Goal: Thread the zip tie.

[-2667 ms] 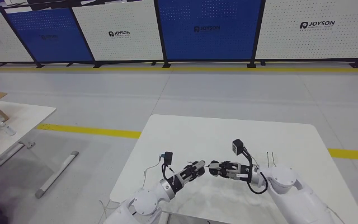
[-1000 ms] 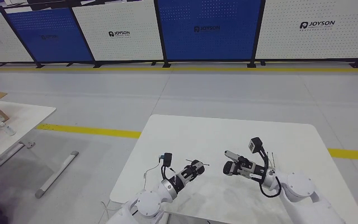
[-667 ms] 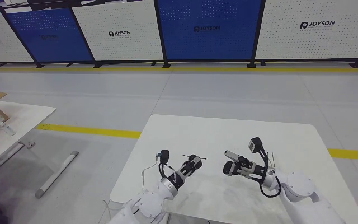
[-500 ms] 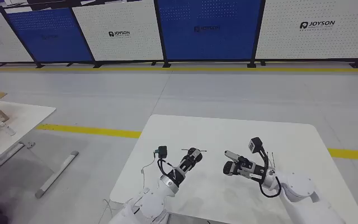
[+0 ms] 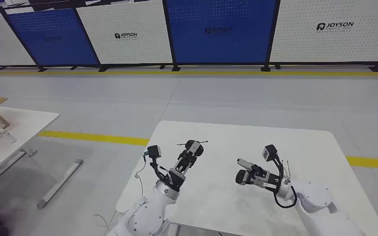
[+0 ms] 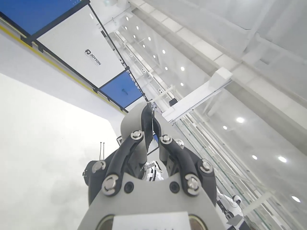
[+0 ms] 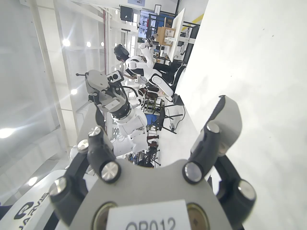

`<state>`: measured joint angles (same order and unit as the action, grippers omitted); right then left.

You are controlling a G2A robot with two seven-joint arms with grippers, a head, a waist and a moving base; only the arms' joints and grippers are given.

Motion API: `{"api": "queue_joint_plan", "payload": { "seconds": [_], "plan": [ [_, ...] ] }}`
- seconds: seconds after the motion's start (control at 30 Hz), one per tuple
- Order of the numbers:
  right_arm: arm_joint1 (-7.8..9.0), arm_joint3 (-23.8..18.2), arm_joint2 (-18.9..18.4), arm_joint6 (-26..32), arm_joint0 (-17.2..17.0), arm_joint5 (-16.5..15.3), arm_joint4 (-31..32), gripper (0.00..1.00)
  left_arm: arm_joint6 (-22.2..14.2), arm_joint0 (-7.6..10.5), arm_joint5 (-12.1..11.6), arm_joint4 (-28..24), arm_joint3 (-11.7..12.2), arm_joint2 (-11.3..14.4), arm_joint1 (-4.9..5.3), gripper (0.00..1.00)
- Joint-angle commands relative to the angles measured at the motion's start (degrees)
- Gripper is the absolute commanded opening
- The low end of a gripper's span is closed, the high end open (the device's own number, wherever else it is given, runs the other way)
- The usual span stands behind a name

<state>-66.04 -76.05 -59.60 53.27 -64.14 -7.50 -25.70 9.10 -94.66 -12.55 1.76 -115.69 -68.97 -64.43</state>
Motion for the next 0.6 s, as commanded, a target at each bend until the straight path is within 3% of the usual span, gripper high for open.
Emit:
{"api": "queue_joint_plan", "payload": {
  "seconds": [0.0, 0.23, 0.33, 0.5, 0.57],
  "plan": [
    [0.00, 0.00, 0.00, 0.00, 0.00, 0.00, 0.00, 1.00, -0.05, 0.02, 0.06, -0.02, 0.02, 0.02, 0.00, 0.00],
    [0.00, 0.00, 0.00, 0.00, 0.00, 0.00, 0.00, 1.00, -0.26, 0.17, 0.23, 0.04, 0.07, 0.11, -0.04, 0.00],
    [0.00, 0.00, 0.00, 0.00, 0.00, 0.00, 0.00, 1.00, -1.72, 0.43, 1.10, 3.07, 0.51, -0.03, 0.00, 0.00],
    [0.00, 0.00, 0.00, 0.00, 0.00, 0.00, 0.00, 1.00, -6.05, 0.48, 4.93, 9.28, 2.55, 0.50, 0.19, 0.00],
    [0.00, 0.00, 0.00, 0.00, 0.00, 0.00, 0.00, 1.00, -6.68, 0.71, 5.28, 9.81, 3.83, 1.03, 0.11, 0.00]
  ]
}}
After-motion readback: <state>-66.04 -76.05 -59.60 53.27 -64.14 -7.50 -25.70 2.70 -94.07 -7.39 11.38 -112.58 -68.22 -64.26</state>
